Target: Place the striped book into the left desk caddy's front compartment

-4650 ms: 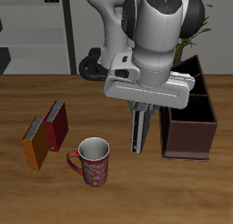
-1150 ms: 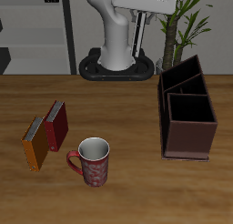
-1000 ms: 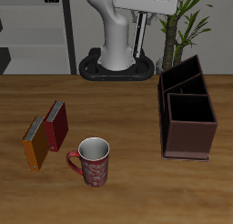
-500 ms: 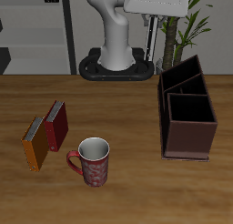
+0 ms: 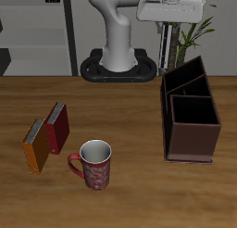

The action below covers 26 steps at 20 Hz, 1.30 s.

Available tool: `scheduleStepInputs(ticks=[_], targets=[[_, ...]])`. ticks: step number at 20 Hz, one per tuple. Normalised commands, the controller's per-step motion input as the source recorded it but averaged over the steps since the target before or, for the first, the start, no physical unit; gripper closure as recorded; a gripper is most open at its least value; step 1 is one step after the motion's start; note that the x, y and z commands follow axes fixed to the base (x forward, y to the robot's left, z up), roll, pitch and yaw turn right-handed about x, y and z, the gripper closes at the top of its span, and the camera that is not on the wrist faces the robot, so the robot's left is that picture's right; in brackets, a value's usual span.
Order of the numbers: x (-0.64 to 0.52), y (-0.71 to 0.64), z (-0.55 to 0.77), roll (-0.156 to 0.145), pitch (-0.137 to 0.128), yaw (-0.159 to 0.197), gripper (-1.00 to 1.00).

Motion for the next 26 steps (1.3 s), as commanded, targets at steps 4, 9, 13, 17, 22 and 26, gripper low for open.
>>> scheduleStepInputs(ticks=[4,9,13,17,22,26], targets=[[0.14,0.28,-0.07,0.025,0.015,0.015,1.0],[0.01,0.3,-0.02,0.036,-0.004,-0.001,1.0],[0.03,0.16,-0.12,0.032,0.026,-0.001,1.0],[0.02,0.06,-0.09,0.005,0.016,-0.002,1.0],[0.07,0.0,-0.1,-0.005,0.012,-0.003,1.0],[0.08,-0.05,-0.07,-0.008,0.008,0.004,1.0]])
